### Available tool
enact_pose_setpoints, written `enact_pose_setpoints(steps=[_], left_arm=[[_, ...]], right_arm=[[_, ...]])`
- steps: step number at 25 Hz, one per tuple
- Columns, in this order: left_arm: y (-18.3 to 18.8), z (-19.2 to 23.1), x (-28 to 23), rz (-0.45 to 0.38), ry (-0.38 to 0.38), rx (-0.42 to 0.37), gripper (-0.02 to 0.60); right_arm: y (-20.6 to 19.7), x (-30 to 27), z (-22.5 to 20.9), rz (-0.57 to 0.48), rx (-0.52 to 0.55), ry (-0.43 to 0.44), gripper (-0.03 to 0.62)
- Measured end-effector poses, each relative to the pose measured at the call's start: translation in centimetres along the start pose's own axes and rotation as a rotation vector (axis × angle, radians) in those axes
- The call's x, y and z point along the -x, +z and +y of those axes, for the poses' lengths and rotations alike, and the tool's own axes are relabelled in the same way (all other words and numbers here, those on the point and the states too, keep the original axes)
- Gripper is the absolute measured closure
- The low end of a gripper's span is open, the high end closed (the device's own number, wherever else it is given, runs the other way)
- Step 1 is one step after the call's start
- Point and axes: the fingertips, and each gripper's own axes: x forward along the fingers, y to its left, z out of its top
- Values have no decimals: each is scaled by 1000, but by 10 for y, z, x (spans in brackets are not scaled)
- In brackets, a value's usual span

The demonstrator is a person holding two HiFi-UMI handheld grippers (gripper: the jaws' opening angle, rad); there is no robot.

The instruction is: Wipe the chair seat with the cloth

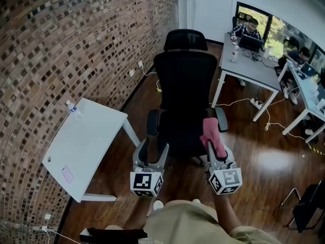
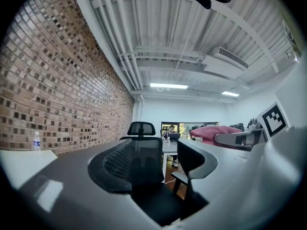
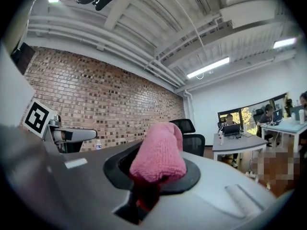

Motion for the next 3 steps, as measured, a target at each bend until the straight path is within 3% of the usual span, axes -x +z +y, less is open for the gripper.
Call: enact_pose_setpoints(steps=[3], left_arm=[[-3,-4,0,2,-13,-3,302]], right_arm=[[0,1,0,-10,-1,-6,531]])
